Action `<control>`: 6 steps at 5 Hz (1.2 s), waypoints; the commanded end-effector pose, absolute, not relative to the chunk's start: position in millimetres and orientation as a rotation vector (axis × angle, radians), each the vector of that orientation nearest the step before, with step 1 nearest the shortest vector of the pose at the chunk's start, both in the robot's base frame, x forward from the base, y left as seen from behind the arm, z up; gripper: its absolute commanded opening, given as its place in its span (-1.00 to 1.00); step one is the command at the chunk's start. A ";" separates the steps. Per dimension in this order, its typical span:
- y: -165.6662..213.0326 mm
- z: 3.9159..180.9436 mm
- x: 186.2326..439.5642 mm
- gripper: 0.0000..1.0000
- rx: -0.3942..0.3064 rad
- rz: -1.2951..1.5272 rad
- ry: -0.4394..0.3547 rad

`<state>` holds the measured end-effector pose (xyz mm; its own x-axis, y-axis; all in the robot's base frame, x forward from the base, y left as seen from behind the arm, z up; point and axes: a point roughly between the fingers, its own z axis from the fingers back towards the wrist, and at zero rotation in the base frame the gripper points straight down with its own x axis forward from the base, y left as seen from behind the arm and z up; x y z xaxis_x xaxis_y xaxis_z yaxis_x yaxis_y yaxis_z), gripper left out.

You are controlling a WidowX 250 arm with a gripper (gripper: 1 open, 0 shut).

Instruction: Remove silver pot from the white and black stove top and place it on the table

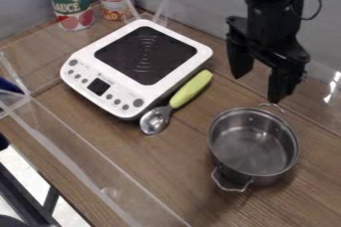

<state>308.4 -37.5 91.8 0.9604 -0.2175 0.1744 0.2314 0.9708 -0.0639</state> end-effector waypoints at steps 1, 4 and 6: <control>-38.9 98.6 312.0 1.00 -0.074 -0.241 -0.191; -37.4 100.9 324.4 1.00 -0.063 -0.248 -0.210; -32.9 103.8 321.0 1.00 -0.059 -0.251 -0.222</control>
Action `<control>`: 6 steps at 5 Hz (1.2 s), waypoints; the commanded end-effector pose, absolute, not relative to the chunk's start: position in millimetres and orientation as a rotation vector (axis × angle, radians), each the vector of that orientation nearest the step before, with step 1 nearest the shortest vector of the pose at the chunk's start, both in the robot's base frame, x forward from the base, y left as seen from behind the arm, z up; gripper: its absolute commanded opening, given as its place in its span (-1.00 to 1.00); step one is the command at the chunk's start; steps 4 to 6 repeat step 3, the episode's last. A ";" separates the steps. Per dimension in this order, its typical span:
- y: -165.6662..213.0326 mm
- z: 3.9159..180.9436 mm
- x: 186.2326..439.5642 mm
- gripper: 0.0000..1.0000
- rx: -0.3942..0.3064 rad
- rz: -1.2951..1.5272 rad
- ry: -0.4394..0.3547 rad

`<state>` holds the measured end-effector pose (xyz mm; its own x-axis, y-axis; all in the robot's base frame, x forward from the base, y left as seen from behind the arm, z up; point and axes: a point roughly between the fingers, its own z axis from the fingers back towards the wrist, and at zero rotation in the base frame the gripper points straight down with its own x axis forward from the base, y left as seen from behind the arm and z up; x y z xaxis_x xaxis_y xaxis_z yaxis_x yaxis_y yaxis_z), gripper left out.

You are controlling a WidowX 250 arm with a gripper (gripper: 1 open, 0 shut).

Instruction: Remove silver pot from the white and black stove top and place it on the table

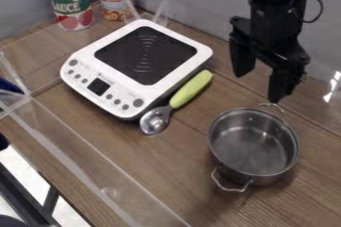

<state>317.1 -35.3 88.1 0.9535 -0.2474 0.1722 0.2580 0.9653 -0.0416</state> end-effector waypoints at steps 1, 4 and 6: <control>-31.6 105.0 318.3 1.00 -0.062 -0.251 -0.228; -27.8 107.3 319.9 1.00 -0.057 -0.244 -0.244; -27.8 107.3 319.9 1.00 -0.057 -0.244 -0.244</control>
